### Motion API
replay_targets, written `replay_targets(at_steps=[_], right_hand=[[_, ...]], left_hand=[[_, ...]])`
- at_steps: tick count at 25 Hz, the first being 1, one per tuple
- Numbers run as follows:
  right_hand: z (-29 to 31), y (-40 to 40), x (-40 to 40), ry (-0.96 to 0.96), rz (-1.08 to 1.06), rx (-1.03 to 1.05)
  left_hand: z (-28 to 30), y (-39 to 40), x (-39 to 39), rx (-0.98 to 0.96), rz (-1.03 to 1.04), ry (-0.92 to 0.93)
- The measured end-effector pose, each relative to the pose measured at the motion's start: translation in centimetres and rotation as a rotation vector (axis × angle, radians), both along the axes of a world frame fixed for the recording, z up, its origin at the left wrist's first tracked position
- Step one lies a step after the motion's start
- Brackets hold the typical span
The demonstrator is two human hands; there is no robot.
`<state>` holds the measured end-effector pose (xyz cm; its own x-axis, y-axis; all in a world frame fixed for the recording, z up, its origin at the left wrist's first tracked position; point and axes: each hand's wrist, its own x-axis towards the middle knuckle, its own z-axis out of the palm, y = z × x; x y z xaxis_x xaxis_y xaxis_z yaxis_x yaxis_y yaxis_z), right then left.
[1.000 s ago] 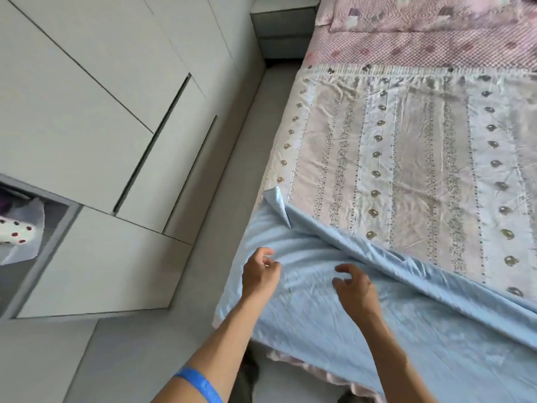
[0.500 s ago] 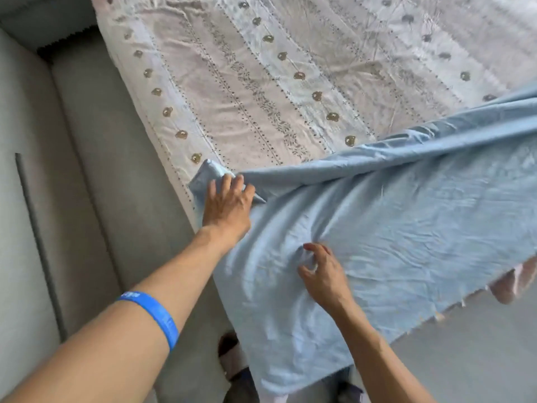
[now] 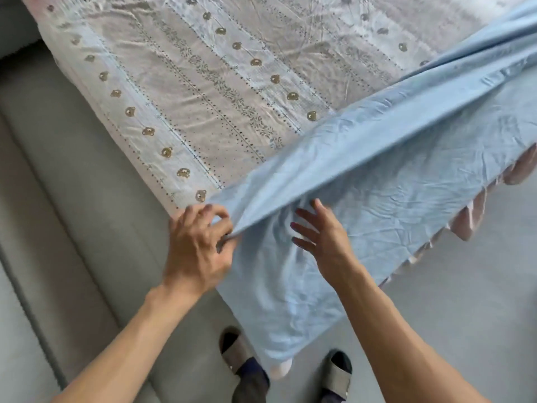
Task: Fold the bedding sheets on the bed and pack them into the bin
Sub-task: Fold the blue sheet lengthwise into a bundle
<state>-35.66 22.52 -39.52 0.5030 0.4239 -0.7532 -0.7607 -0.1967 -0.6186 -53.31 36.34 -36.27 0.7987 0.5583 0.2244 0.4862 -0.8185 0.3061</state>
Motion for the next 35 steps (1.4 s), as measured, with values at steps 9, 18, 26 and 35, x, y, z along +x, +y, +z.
replay_targets(at_steps=[9, 18, 26, 35], right_hand=[[-2.1, -9.4, 1.1, 0.095, -0.541, -0.199], [-4.8, -12.4, 2.6, -0.034, -0.312, -0.305], [-5.6, -13.7, -0.9, 0.017, -0.221, -0.268], [-7.1, -15.1, -0.9, -0.012, -0.152, -0.346]], left_hand=[[-5.5, -16.4, -2.9, -0.200, -0.332, 0.455], [-8.0, -0.9, 1.2, -0.408, 0.351, 0.436], [-8.6, 2.5, -2.4, -0.755, 0.189, 0.355], [-6.7, -3.0, -1.9, -0.142, 0.323, 0.360]])
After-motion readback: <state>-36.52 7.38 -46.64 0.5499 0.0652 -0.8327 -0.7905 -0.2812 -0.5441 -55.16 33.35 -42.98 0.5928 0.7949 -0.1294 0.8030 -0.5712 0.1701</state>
